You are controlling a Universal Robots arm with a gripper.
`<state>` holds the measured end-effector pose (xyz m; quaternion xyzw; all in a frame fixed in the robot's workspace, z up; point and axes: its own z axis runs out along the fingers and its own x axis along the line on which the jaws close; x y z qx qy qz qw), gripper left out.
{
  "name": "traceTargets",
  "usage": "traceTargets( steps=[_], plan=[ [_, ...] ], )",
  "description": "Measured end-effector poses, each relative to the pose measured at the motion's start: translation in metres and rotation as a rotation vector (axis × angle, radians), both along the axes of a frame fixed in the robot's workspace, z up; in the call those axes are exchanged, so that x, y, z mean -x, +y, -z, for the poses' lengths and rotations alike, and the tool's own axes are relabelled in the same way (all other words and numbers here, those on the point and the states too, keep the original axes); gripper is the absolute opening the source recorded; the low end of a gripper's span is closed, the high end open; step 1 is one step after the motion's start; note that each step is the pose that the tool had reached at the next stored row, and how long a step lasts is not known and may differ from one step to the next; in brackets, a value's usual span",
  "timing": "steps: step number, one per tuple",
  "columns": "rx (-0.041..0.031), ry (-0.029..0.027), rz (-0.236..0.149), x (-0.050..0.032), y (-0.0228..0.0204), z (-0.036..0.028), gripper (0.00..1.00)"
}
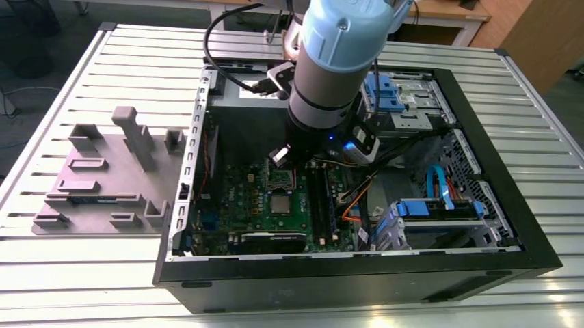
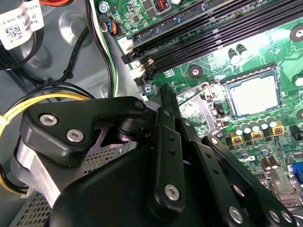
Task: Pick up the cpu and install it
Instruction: 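Close the cpu cover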
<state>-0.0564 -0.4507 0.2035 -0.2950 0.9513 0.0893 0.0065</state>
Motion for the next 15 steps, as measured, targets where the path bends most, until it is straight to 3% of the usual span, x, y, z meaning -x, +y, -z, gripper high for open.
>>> traceTargets(
  steps=[7, 15],
  plan=[
    [-0.0078, 0.0000, 0.000, -0.0001, -0.0019, -0.0112, 0.11],
    [-0.0081, 0.0000, 0.000, -0.0001, -0.0104, -0.0170, 0.11]
  ],
)
